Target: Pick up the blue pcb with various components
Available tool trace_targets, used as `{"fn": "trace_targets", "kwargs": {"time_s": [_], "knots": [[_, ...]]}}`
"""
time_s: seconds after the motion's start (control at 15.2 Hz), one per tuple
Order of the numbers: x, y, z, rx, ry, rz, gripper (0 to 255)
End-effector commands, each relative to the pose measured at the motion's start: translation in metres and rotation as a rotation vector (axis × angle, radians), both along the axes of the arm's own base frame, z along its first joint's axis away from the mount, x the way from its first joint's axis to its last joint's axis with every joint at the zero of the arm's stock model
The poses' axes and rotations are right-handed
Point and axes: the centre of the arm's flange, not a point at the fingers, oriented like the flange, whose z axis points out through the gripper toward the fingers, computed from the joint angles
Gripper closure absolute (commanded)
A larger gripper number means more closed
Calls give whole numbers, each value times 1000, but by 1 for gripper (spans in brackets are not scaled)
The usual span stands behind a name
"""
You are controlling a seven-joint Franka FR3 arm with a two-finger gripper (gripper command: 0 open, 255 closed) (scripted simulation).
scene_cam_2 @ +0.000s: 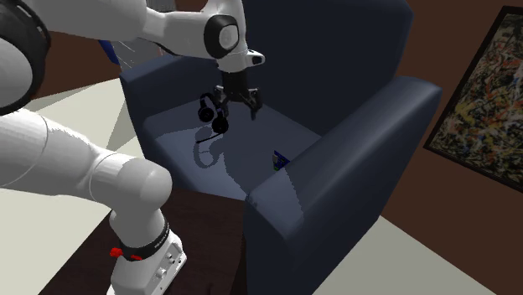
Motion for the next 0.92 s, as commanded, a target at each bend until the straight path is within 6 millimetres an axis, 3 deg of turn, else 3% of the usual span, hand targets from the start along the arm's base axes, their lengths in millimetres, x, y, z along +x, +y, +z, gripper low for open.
{"fn": "trace_targets", "kwargs": {"time_s": [0.0,0.86], "knots": [[8,-18,-21,2,0,-2,0],[54,-122,-153,20,13,-13,0]]}}
